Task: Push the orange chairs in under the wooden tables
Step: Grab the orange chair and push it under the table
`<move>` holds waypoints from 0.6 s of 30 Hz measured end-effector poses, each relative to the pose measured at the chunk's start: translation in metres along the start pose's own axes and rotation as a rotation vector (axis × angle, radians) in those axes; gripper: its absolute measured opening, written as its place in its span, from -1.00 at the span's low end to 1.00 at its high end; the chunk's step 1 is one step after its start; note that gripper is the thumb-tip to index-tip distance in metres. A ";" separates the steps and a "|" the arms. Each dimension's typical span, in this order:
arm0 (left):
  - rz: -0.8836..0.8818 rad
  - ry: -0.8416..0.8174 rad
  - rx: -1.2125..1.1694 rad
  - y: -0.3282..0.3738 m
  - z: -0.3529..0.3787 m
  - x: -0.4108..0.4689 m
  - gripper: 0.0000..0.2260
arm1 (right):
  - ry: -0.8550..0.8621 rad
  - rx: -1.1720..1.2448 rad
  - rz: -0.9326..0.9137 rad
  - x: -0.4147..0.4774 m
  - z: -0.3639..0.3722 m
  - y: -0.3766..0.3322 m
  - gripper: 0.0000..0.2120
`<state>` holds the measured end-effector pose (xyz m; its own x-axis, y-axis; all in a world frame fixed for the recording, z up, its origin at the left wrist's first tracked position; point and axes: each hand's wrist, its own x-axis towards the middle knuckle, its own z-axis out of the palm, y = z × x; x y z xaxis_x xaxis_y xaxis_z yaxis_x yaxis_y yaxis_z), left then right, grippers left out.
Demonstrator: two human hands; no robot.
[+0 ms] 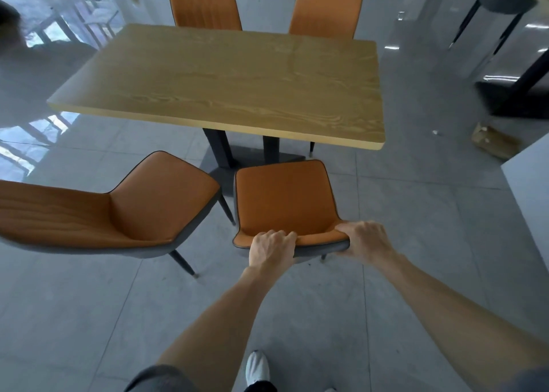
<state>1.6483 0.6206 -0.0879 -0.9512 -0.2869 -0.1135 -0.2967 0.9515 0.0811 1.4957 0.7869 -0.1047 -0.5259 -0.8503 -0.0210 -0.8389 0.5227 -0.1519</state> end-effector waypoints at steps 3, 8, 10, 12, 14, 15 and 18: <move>0.022 -0.002 0.013 -0.030 -0.001 -0.002 -0.92 | -0.024 -0.004 0.033 0.008 0.006 -0.027 -0.71; 0.091 -0.016 0.021 -0.075 -0.008 -0.001 -0.90 | 0.015 -0.023 0.090 0.020 0.011 -0.067 -0.69; 0.111 -0.015 0.022 -0.092 -0.011 0.001 -0.87 | 0.039 -0.027 0.091 0.027 0.013 -0.080 -0.68; 0.137 -0.012 0.029 -0.102 -0.012 0.003 -0.86 | 0.042 -0.035 0.101 0.032 0.014 -0.088 -0.68; 0.166 -0.008 0.042 -0.108 -0.012 0.003 -0.86 | 0.053 -0.043 0.119 0.034 0.015 -0.091 -0.67; 0.177 -0.006 0.047 -0.111 -0.012 0.004 -0.87 | 0.065 -0.047 0.123 0.035 0.015 -0.092 -0.66; 0.190 0.005 0.049 -0.121 -0.014 0.007 -0.88 | 0.100 -0.055 0.110 0.041 0.015 -0.098 -0.64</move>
<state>1.6767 0.5022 -0.0850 -0.9901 -0.1017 -0.0963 -0.1071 0.9929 0.0523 1.5588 0.7002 -0.1056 -0.6241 -0.7787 0.0644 -0.7804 0.6172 -0.0999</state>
